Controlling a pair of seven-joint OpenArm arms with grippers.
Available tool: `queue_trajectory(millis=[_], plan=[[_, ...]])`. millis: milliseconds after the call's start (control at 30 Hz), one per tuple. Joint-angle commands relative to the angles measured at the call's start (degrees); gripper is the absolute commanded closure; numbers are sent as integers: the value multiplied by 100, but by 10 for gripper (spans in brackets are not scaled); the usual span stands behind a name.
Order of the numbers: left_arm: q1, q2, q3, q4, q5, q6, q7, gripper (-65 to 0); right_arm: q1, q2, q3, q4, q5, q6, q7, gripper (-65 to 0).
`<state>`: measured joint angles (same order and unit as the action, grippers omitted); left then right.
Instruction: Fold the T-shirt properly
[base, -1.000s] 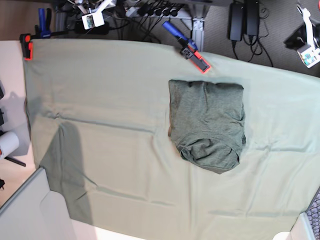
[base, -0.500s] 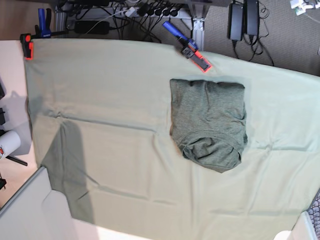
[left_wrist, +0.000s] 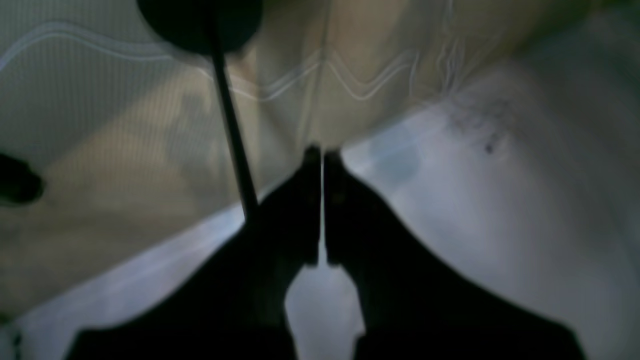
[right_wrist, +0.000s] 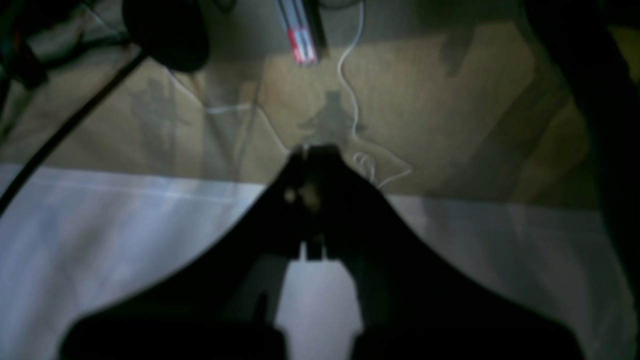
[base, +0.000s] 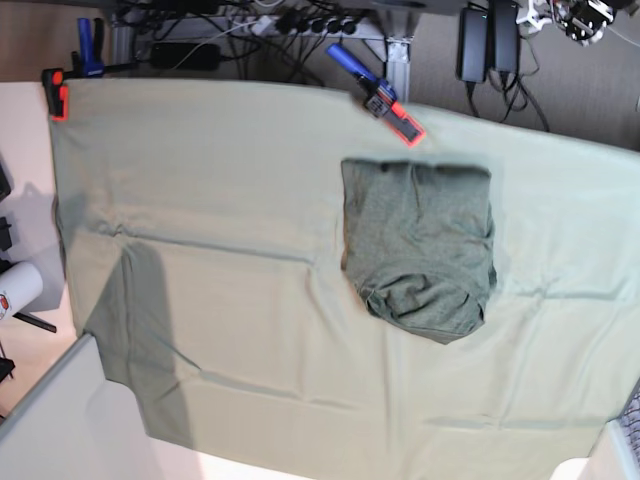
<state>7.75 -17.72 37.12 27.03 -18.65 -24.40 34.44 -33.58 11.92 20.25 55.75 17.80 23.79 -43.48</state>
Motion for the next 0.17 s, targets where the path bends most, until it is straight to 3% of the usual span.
queue_trajectory(millis=[0, 67, 133], plan=[[-101, 55, -7, -205, 7, -17, 76, -13, 61, 63, 31, -92, -76, 17, -57, 0], [-256, 245, -7, -448, 9, 76, -46, -13, 358, 63, 31, -291, -92, 17, -151, 0], [-315, 374, -9, -472, 13, 389, -144, -13, 605, 63, 31, -415, -92, 15, -153, 0]])
